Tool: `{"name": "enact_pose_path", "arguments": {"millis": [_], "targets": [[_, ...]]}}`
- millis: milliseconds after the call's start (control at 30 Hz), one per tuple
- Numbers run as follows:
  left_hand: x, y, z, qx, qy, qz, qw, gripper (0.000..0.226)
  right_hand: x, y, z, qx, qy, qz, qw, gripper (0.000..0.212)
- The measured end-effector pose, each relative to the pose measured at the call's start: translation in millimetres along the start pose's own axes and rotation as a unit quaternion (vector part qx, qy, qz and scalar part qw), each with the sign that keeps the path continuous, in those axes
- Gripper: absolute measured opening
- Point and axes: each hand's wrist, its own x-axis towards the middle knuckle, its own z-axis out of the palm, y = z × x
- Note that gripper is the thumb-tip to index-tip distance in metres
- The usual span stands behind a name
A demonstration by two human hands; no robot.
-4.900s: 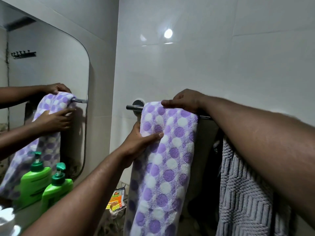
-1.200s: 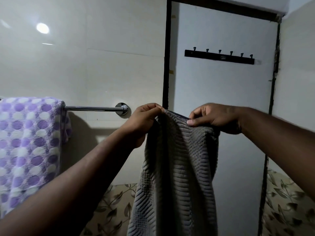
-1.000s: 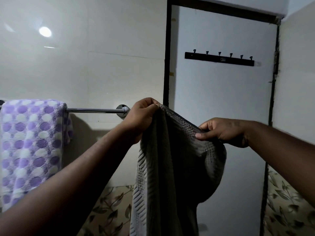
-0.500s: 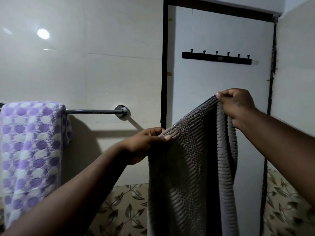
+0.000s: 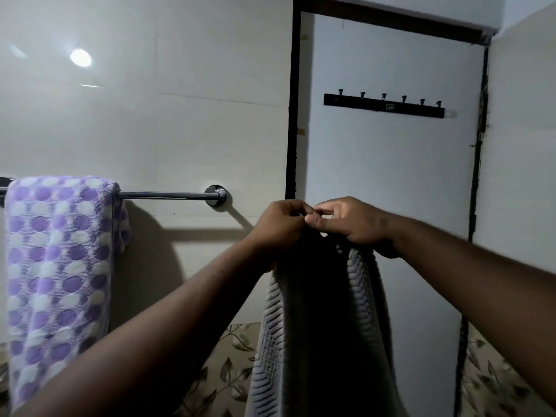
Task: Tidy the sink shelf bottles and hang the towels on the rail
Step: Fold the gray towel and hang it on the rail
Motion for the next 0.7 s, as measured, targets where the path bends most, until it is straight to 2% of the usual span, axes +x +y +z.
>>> {"name": "enact_pose_path", "arguments": {"millis": [67, 100, 167, 233, 300, 467, 567, 700], "targets": [[-1, -1, -3, -0.039, 0.025, -0.001, 0.999, 0.010, 1, 0, -6, -0.016, 0.051, 0.001, 0.999, 0.031], [-1, -3, -5, -0.054, 0.032, -0.001, 0.998, 0.015, -1, 2, -9, 0.001, 0.051, 0.003, 0.999, 0.033], [-3, -5, -7, -0.061, 0.030, 0.001, 0.998, 0.018, -4, 4, -9, 0.050, -0.016, 0.020, 0.998, 0.039], [-3, -5, -5, -0.074, 0.010, 0.001, 0.997, 0.014, -3, 5, 3, 0.063, -0.046, 0.037, 0.996, 0.028], [-2, -5, -3, -0.100, -0.007, -0.006, 0.995, 0.014, 3, 4, 14, 0.044, 0.013, 0.036, 0.998, 0.016], [-7, -14, -12, -0.148, -0.014, -0.088, 0.985, 0.007, 8, -5, 11, 0.004, 0.134, 0.000, 0.991, 0.029], [-16, -29, -23, -0.167, -0.066, -0.138, 0.974, 0.015, 13, -1, -2, -0.006, 0.182, -0.020, 0.983, 0.027], [-30, -50, -43, -0.150, -0.119, -0.146, 0.971, 0.014, 16, 14, -27, 0.045, 0.242, 0.000, 0.969, 0.022]]}}
